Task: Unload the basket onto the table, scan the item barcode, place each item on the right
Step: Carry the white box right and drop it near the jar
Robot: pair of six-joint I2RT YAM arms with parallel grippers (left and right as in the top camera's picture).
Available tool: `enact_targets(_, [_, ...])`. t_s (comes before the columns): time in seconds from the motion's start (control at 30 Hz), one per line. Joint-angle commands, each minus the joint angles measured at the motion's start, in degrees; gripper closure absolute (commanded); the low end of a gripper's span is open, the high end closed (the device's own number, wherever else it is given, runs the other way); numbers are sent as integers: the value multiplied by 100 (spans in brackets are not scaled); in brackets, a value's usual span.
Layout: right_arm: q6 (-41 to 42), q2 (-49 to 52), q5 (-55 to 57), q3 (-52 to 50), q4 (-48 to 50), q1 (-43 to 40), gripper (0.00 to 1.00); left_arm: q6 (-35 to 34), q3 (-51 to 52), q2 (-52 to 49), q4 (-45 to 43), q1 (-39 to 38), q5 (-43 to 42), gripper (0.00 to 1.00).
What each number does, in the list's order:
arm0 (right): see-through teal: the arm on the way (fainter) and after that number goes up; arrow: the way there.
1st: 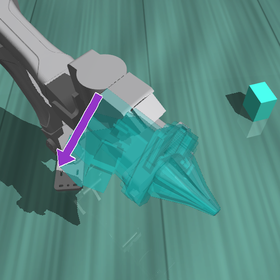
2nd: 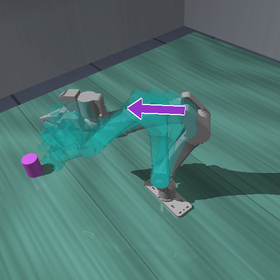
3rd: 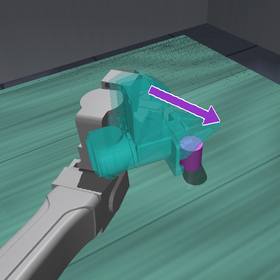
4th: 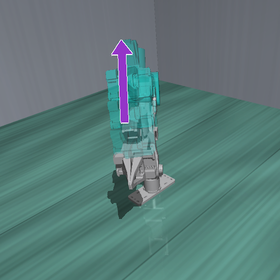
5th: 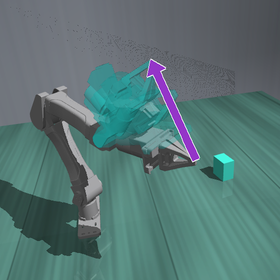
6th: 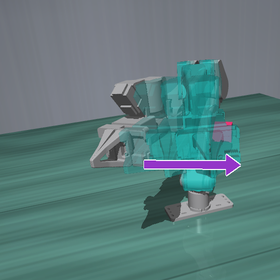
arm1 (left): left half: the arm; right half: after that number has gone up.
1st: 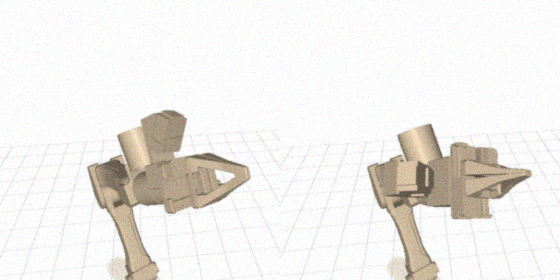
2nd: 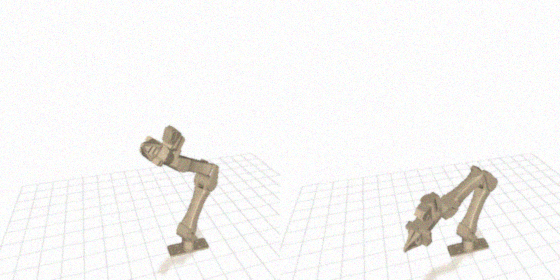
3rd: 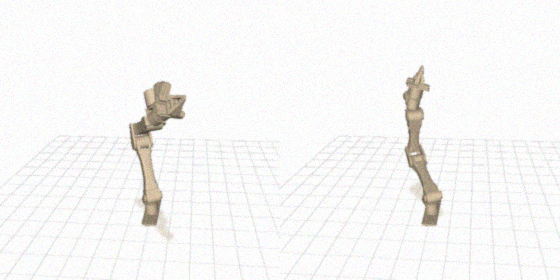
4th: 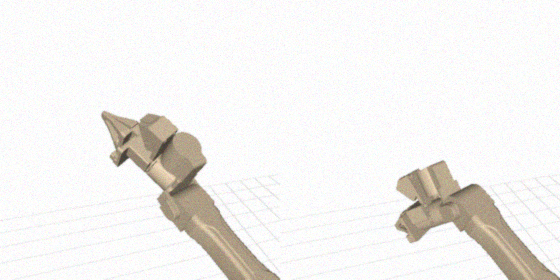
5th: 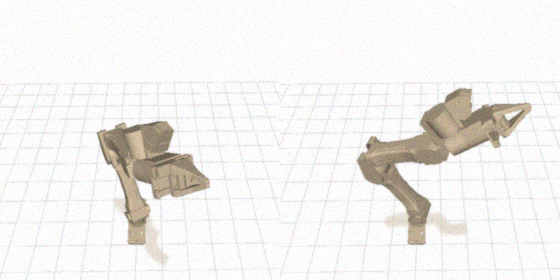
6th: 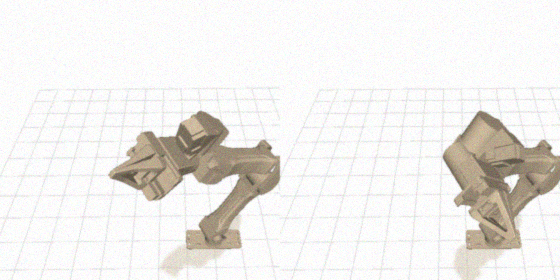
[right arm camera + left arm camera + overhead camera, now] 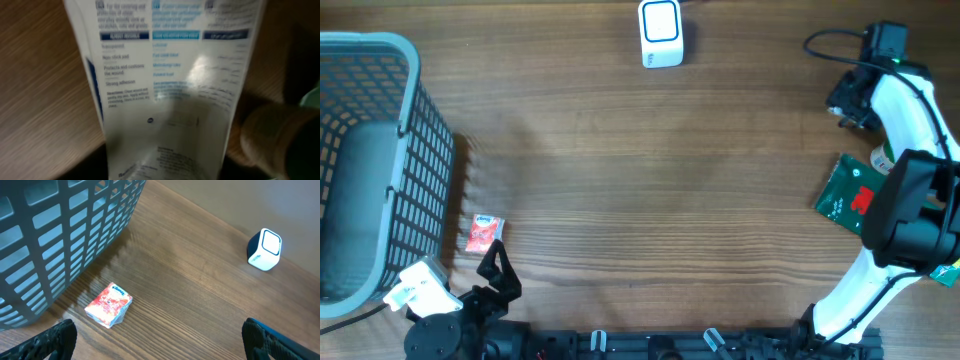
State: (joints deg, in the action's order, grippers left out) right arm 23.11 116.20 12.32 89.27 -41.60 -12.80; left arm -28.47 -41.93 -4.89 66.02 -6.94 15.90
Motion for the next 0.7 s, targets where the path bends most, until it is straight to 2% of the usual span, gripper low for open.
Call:
enact_targets(0.0, [-511,-15,-730,149,166,151,0,-44,9,13,-20,31,-46,0])
enact_targets(0.13, [-664,-28,-1303,529,0,704,0,-44,9,13,-17,31,-46,0])
enact_targets(0.2, [-667,-59,-2280,555,-70,1091,0,-44,9,13,-17,31,-46,0])
enact_targets(0.23, [-669,-57,-3270,553,-146,1362,1,-44,9,13,-20,31,-46,0])
enact_targets(0.3, [-662,-44,-4446,487,-160,1834,0,-44,9,13,-20,31,-46,0])
enact_targets(0.37, [-660,-33,-5101,452,-46,2459,0,-44,9,13,-20,31,-44,0])
enact_targets(0.53, [-1058,-20,-5051,442,522,4098,0,-44,9,13,-20,31,-44,0])
enact_targets(0.67, [-509,352,-5198,409,1502,5106,0,-44,9,13,-20,31,-46,0])
